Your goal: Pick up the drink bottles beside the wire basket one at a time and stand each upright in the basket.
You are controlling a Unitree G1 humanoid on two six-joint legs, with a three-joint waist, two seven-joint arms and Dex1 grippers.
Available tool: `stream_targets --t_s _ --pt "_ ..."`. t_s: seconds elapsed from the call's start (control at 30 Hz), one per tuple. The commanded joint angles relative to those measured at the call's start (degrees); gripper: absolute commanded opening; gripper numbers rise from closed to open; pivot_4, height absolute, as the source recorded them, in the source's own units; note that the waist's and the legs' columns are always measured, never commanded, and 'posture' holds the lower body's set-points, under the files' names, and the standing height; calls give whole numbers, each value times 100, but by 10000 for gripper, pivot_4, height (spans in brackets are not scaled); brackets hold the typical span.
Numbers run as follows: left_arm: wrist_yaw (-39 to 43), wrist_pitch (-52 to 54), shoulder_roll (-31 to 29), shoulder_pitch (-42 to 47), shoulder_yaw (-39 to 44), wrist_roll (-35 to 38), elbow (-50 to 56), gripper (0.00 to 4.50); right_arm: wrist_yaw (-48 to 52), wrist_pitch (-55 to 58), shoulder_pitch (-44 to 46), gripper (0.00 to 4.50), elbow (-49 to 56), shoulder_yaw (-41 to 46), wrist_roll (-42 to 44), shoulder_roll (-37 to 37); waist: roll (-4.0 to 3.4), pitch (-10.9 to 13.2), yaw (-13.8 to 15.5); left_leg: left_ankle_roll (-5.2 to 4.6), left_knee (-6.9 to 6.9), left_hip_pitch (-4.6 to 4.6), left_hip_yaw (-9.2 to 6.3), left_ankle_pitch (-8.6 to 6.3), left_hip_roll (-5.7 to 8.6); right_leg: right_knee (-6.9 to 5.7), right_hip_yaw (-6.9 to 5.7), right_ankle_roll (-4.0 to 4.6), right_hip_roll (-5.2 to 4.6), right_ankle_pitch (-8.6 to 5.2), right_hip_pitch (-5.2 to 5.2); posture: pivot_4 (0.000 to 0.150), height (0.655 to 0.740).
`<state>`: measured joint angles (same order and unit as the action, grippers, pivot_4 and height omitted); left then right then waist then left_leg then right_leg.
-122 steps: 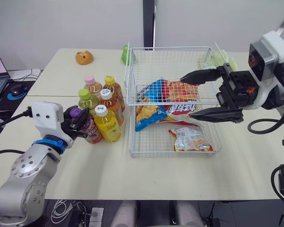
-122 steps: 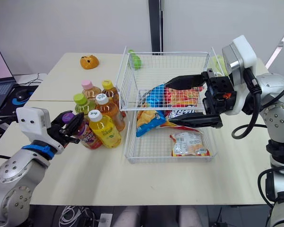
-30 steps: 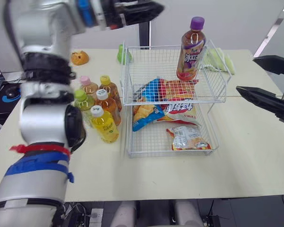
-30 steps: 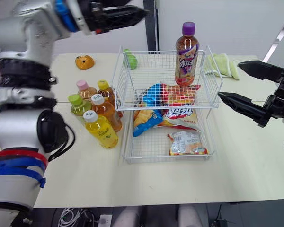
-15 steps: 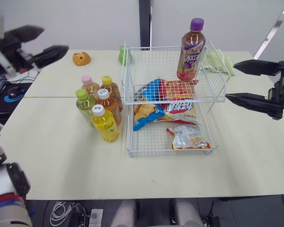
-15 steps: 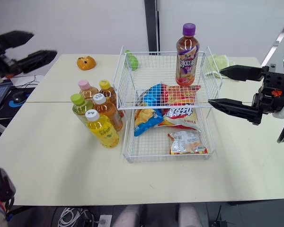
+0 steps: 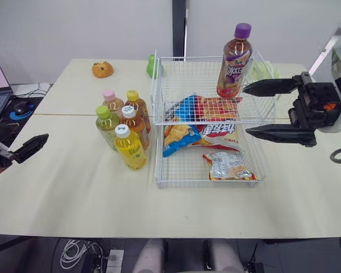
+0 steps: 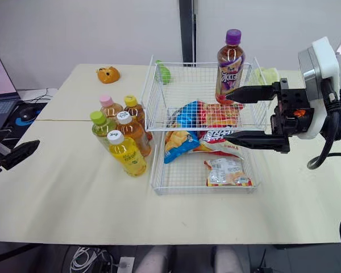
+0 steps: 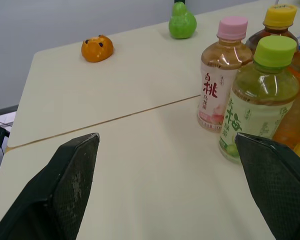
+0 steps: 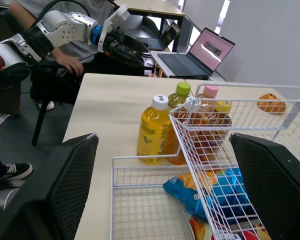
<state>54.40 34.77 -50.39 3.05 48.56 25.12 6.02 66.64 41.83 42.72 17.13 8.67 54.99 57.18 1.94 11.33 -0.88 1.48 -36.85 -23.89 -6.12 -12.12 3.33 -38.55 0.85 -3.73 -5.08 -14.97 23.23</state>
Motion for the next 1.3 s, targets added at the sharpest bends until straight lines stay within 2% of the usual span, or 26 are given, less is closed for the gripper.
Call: stream_targets --t_s 0.03,0.3,0.5,0.67,0.87,1.3 --pt "-188 130 52 -181 283 330 496 44854 99 -32 182 45000 2 -35 -69 -79 -1 0 -2 0 1 0 4 0 0 1 2 0 -2 0 1 1500 7400" --pt "-850 587 432 -366 -3 864 1293 44854 108 19 299 45000 10 -160 -216 -269 -1 0 -6 0 4 1 7 0 -2 -1 2 3 -1 -1 3 1500 7400" --pt "-1905 1008 927 161 -551 1309 2065 44854 121 52 322 45000 66 -133 -184 -314 0 -1 41 0 -1 1 6 0 1 -2 0 2 4 -1 0 1500 7400" --pt "-2784 1136 1181 719 -1126 1277 2261 44854 112 82 351 45000 93 -123 -181 -342 0 -1 62 0 1 1 8 0 0 -3 0 2 14 -1 1 1500 7400" --pt "-3838 1186 1560 1574 -1980 885 2132 44854 85 110 388 45000 108 -118 -183 -392 2 -1 73 0 -3 0 8 0 6 -5 0 -1 21 1 -1 1500 7400" --pt "-3762 1078 1518 2063 -2643 598 1241 44854 -244 62 364 45000 195 -26 -399 -480 2 -1 62 0 0 -1 8 0 7 -6 0 -1 24 1 1 1500 7400"
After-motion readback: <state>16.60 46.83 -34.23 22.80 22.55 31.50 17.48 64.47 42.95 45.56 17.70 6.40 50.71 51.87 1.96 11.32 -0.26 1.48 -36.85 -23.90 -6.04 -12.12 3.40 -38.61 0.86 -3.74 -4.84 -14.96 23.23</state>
